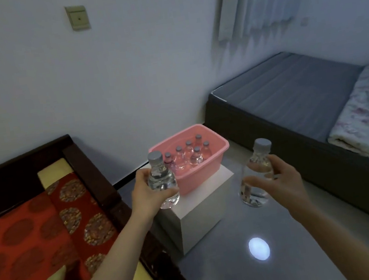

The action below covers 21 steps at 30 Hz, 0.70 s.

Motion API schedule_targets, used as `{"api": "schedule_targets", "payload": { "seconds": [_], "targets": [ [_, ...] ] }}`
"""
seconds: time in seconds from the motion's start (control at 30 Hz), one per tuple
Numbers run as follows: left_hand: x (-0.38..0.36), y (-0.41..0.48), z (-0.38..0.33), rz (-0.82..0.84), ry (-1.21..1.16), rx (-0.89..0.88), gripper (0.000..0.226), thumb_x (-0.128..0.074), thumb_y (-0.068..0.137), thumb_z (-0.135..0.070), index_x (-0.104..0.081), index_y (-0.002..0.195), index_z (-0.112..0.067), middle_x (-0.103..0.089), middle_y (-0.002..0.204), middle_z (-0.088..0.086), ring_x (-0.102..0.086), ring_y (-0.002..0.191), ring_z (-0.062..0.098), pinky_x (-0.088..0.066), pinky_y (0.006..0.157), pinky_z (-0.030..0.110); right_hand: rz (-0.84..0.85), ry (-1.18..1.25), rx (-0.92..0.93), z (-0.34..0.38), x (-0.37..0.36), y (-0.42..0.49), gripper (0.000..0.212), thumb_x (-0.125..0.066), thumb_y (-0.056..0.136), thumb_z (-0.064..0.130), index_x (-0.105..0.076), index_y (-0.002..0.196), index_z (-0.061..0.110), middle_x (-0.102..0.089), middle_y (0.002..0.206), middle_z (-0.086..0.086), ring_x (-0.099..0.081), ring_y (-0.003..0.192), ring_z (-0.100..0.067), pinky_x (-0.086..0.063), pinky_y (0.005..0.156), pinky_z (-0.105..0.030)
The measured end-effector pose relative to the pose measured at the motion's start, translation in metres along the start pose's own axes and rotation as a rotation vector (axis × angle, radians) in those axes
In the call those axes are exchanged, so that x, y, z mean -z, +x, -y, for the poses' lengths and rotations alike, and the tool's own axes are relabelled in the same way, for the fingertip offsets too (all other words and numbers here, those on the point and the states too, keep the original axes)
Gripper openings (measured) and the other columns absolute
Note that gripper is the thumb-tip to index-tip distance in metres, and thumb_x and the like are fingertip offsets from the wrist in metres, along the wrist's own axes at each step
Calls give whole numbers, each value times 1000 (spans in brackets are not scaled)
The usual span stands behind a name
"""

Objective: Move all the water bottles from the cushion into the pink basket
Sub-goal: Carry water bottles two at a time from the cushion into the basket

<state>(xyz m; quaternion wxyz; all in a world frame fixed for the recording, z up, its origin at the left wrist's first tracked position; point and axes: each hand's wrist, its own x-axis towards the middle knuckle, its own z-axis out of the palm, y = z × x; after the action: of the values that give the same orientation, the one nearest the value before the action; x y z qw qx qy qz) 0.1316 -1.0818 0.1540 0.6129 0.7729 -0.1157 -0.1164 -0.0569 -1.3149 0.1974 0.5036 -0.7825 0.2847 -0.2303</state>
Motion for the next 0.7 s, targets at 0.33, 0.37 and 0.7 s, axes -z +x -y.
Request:
{"api": "schedule_targets", "payload": {
  "seconds": [0.33,0.37,0.7],
  "targets": [
    [-74,75,-1,-120,49,63,71,-94,47,-14,-49,100,-26,-67,94,-9,-66,83,8,-51,72,26,192,38,1,-32,9,149,47,-83,54,39,-61,96,43,-70,98,10,-68,89,-10,-56,76,-35],
    [-79,86,1,-133,51,68,71,-94,46,-14,-49,101,-25,-67,94,-9,-66,83,7,-50,70,24,207,46,-4,-35,4,165,48,-82,53,39,-61,97,42,-70,97,9,-68,89,-11,-57,77,-38],
    [-123,205,42,-146,154,115,67,-88,55,-26,-45,105,-35,-65,92,-19,-63,80,-11,-46,62,4,329,15,-28,-66,-83,309,49,-82,50,40,-65,96,35,-73,91,11,-70,84,-9,-60,79,-41]
  ]
}}
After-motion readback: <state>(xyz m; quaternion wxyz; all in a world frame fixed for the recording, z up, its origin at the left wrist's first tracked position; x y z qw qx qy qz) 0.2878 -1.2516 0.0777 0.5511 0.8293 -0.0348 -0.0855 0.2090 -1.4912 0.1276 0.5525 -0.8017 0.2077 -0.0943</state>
